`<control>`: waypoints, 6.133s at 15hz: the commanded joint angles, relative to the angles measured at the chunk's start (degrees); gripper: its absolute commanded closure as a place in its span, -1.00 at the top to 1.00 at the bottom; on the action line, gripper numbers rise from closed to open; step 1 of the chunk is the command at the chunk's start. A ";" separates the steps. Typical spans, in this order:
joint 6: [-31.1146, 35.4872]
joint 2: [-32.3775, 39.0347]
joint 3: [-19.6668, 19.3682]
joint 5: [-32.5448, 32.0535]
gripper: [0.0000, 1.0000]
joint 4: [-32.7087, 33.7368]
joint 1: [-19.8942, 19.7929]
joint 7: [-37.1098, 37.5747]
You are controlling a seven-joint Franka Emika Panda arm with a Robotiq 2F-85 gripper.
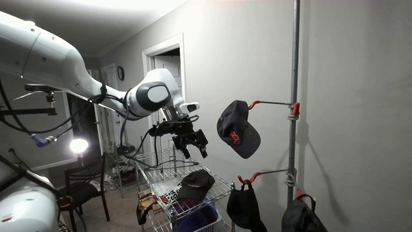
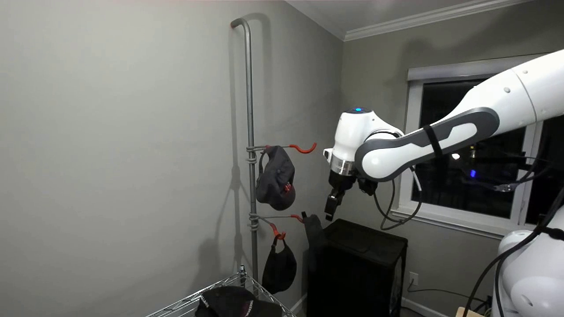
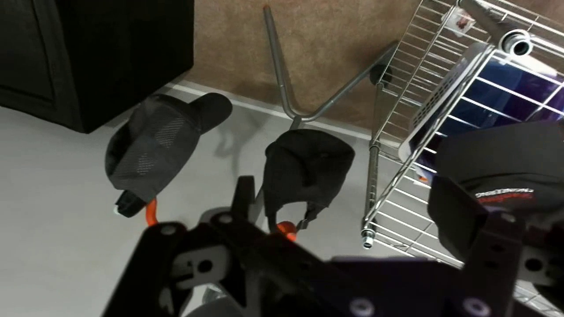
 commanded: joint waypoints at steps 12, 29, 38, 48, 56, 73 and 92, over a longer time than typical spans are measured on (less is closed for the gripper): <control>6.95 19.33 -13.74 10.76 1.00 13.94 -7.41 -20.84; 8.44 24.03 -11.96 9.44 1.00 15.95 -10.04 -17.24; 20.85 37.46 -12.57 9.51 1.00 16.37 -13.23 -19.68; 40.42 51.14 -8.12 12.78 1.00 18.83 -20.94 -21.66; 42.74 63.24 8.30 21.20 1.00 32.49 -34.05 -22.21; 43.55 72.48 20.93 19.70 -0.93 42.59 -43.47 -24.74; 54.67 56.29 32.55 17.50 -0.94 19.70 -56.43 -18.24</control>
